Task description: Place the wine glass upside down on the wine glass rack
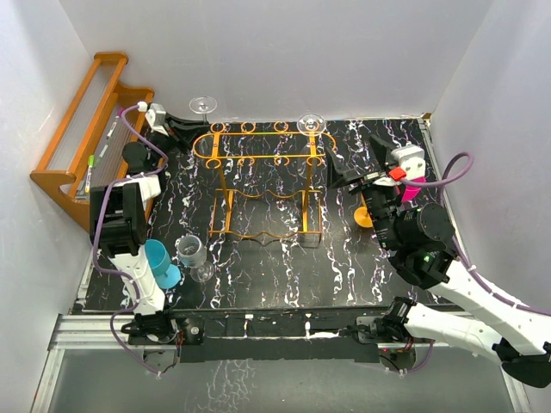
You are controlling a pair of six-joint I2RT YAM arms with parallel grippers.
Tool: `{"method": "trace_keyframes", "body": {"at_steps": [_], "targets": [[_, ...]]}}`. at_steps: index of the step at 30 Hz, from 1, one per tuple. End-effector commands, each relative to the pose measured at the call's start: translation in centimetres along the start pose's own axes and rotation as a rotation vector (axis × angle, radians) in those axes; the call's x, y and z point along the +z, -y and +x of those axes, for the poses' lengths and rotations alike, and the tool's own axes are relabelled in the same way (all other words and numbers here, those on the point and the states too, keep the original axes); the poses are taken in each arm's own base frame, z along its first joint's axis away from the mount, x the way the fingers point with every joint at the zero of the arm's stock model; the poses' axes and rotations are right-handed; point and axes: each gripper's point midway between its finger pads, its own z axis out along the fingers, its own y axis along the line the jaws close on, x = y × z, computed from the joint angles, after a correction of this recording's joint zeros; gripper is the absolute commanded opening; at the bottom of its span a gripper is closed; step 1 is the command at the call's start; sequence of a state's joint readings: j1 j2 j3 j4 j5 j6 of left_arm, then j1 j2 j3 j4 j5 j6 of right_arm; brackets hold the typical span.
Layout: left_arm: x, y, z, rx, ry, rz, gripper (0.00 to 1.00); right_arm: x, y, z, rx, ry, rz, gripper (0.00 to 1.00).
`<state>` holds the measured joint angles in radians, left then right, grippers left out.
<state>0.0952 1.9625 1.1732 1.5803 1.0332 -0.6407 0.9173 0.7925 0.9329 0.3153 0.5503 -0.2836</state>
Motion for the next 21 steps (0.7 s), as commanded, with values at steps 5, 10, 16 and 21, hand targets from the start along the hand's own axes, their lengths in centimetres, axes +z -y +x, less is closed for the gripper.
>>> {"method": "trace_keyframes", "body": {"at_steps": [5, 10, 16, 21], "targets": [[1.8, 5.4, -4.7, 0.266, 0.116, 0.136, 0.0, 0.0, 0.3, -1.0, 0.044, 0.044, 0.021, 0.99], [2.0, 5.5, -5.2, 0.27, 0.126, 0.139, 0.0, 0.2, 0.0, -0.9, 0.062, 0.038, 0.013, 0.98], [1.9, 6.6, -7.0, 0.308, 0.158, 0.125, 0.0, 0.4, -0.3, -0.6, 0.064, 0.03, 0.012, 0.98], [1.7, 7.8, -7.8, 0.326, 0.159, 0.141, 0.0, 0.6, -0.4, -0.8, 0.064, 0.032, 0.01, 0.98]]}}
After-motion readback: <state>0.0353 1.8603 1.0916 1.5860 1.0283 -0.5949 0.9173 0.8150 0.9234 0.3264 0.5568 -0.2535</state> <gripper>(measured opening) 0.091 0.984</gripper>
